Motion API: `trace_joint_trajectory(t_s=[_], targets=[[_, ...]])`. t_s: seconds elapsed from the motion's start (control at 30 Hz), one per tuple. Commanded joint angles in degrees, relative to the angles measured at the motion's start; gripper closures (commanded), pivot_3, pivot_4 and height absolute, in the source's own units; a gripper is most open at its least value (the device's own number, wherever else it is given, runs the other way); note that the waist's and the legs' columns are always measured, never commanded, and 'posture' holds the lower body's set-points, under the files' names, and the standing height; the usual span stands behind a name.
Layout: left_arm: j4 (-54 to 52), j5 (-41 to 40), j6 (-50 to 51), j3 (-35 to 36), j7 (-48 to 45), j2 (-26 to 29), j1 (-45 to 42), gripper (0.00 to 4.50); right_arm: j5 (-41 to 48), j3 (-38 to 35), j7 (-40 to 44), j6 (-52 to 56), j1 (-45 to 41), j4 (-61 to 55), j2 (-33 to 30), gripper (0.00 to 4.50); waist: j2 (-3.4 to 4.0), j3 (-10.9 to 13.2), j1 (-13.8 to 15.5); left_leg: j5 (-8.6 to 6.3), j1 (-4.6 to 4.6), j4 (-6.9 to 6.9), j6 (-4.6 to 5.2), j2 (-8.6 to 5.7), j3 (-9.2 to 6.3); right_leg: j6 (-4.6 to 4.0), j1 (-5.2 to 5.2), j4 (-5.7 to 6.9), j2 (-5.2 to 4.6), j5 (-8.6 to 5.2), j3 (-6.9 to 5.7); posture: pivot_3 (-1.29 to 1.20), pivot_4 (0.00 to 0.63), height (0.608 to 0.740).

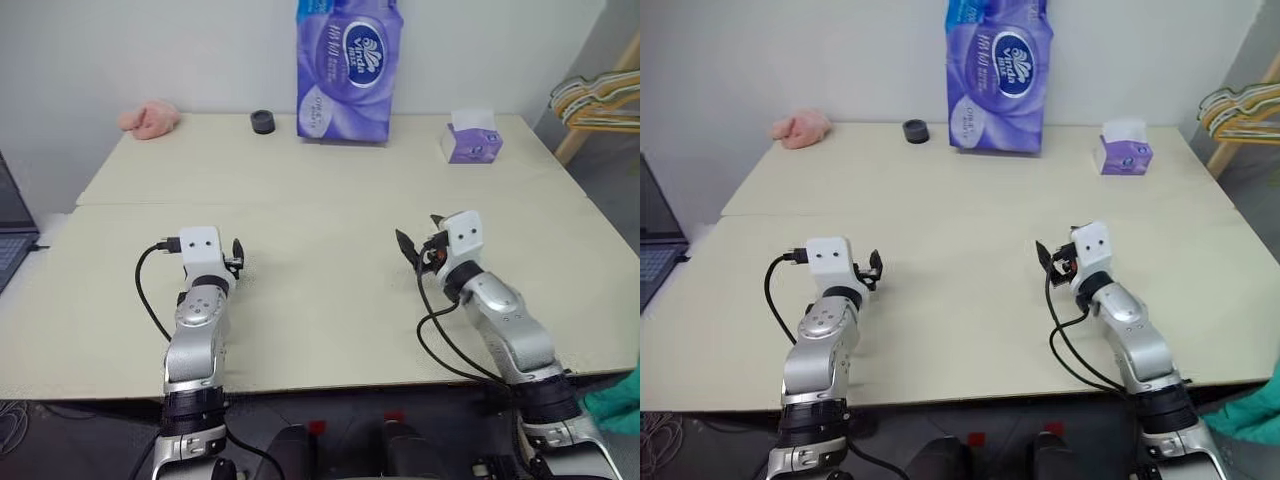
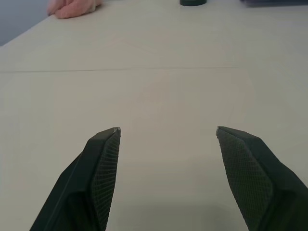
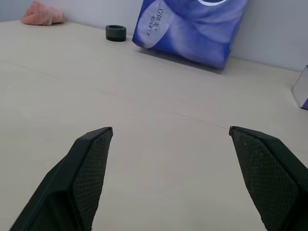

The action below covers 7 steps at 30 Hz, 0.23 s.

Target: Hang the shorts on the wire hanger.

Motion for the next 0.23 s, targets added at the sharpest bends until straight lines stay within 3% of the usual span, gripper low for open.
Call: trace_joint_trajectory(t_s=[0.03, 0.23], targets=[[-2.7, -1.1, -1.8, -1.7, -1.8, 0.1, -0.5, 1.13, -2.1, -1.6, 1.1, -3.2, -1.5, 0.2, 0.7, 0.37, -0.01, 0.0, 0.2, 0.08, -0.01, 0.0, -0.03, 0.0, -0.06, -0.07, 0.0, 0.0, -0.01, 0.05, -0.11, 0.09, 0.059, 0.74], [-1.5, -1.6, -2.8, -3.9, -5.0, 1.6, -0.8, 1.13, -3.5, -2.4, 2.7, -4.1, -1.5, 1.2, 1.7, 0.37, 0.02, -0.9, 0.2, 0.29, 0.0, -0.06, -0.24, 0.13, -0.32, -0.18, 0.01, 0.1, 0.12, 0.14, -0.38, 0.1, 0.056, 0.74]])
